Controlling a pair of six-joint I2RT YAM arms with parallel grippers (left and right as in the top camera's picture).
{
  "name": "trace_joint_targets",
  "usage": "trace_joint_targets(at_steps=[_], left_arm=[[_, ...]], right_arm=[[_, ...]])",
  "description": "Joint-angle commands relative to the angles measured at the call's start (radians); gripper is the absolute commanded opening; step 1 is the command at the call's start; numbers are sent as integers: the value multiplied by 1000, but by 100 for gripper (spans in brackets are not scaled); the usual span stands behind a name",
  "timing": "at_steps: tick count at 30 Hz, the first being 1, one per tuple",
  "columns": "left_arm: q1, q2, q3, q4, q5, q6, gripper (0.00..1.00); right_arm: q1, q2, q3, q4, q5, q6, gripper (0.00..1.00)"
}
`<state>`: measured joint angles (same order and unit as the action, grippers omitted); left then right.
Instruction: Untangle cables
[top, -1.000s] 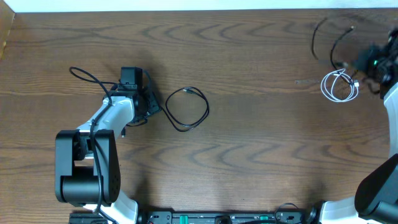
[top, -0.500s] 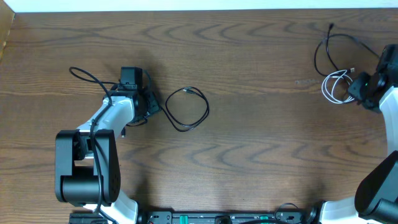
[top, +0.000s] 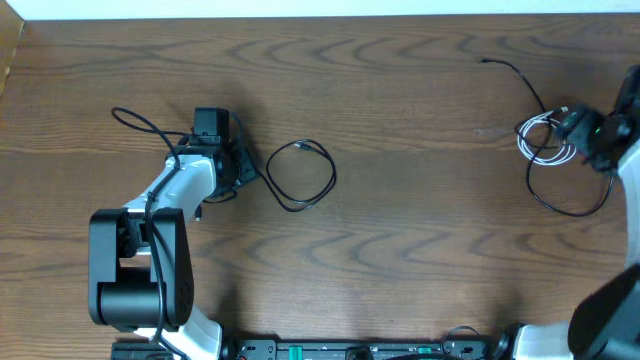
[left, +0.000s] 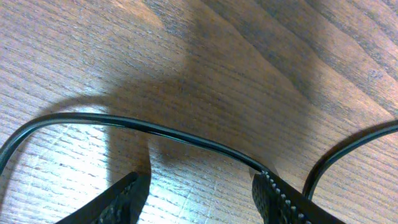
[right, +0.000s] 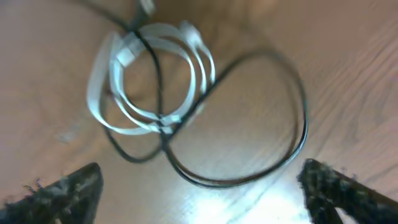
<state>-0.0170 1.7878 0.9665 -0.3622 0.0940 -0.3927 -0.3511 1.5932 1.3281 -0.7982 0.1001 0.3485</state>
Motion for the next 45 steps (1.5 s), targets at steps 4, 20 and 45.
trace_joint_targets(at_steps=[4,20,45], left_arm=[[9,97,-73,-32,-2,-13,61],[9,97,-73,-47,-1,-13,61],[9,97,-73,-43,-2,-13,98]], right_arm=[[-1,-70,42,48,-2,2,4],[-1,231,4,169,-6,2,1],[70,211,194,-47,-264,-77,13]])
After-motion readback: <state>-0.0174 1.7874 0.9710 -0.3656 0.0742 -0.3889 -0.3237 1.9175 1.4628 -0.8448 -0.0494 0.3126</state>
